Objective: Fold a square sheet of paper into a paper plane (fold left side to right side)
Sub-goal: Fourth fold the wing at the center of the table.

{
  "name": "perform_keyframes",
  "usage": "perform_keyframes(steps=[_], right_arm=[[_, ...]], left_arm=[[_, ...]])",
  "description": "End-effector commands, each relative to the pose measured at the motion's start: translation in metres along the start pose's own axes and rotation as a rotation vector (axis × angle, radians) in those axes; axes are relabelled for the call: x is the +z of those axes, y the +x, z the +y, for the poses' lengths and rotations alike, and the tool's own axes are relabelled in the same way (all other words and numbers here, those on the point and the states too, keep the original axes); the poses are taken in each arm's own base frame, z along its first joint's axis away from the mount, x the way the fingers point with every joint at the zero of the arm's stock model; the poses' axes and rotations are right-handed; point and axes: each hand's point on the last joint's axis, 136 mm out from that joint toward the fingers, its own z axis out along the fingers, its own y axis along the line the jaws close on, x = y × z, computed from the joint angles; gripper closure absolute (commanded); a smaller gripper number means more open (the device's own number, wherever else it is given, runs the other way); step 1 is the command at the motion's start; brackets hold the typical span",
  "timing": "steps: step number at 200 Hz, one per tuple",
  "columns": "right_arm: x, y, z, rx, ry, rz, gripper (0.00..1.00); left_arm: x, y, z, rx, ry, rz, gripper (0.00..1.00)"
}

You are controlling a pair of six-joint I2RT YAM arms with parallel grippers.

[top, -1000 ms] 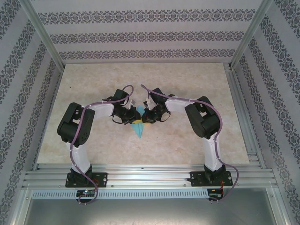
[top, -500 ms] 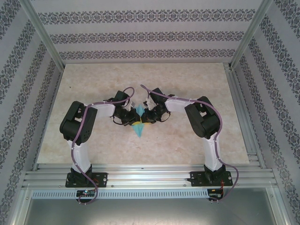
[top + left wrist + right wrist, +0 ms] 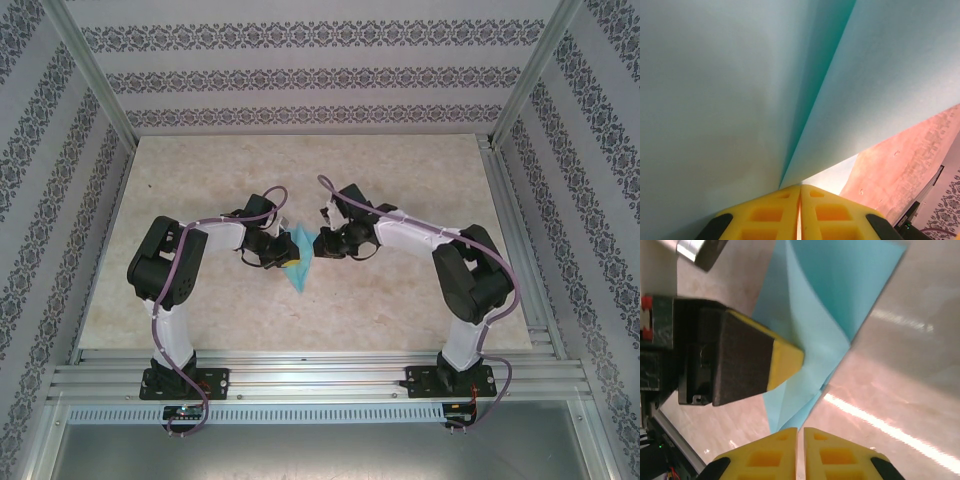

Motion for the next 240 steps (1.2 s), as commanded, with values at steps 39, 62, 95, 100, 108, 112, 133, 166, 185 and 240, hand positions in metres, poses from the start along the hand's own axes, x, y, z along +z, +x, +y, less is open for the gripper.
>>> perform_keyframes(steps=[39, 62, 95, 100, 108, 112, 133, 166, 185, 240], right_arm=[[0.036, 0.009, 0.048, -0.002, -0.118, -0.145, 0.91], [0.037, 0.01, 0.046, -0.007, -0.108, -0.141, 0.9], [0.049, 0.023, 0.04, 0.003, -0.099, -0.081, 0.9], [0.05, 0.025, 0.039, 0.004, -0.096, -0.073, 0.9], [0.053, 0.028, 0.036, 0.009, -0.086, -0.061, 0.9], [0.055, 0.03, 0.035, 0.01, -0.084, -0.054, 0.9], [0.059, 0.033, 0.03, 0.017, -0.072, -0.043, 0.9], [0.063, 0.034, 0.024, 0.019, -0.051, -0.036, 0.9], [0.063, 0.035, 0.02, 0.014, -0.033, -0.03, 0.9], [0.065, 0.036, 0.013, 0.015, -0.009, -0.018, 0.89]], left_arm=[[0.018, 0.017, 0.051, -0.053, -0.183, 0.028, 0.91], [0.017, 0.017, 0.051, -0.055, -0.183, 0.025, 0.91], [0.017, 0.016, 0.051, -0.054, -0.185, 0.024, 0.91], [0.017, 0.016, 0.051, -0.055, -0.187, 0.024, 0.91], [0.017, 0.016, 0.051, -0.054, -0.187, 0.024, 0.91], [0.017, 0.016, 0.051, -0.054, -0.187, 0.023, 0.91], [0.017, 0.016, 0.051, -0.053, -0.188, 0.024, 0.91], [0.017, 0.016, 0.051, -0.052, -0.191, 0.026, 0.91], [0.017, 0.016, 0.051, -0.052, -0.19, 0.025, 0.91], [0.018, 0.016, 0.053, -0.055, -0.192, 0.027, 0.91]])
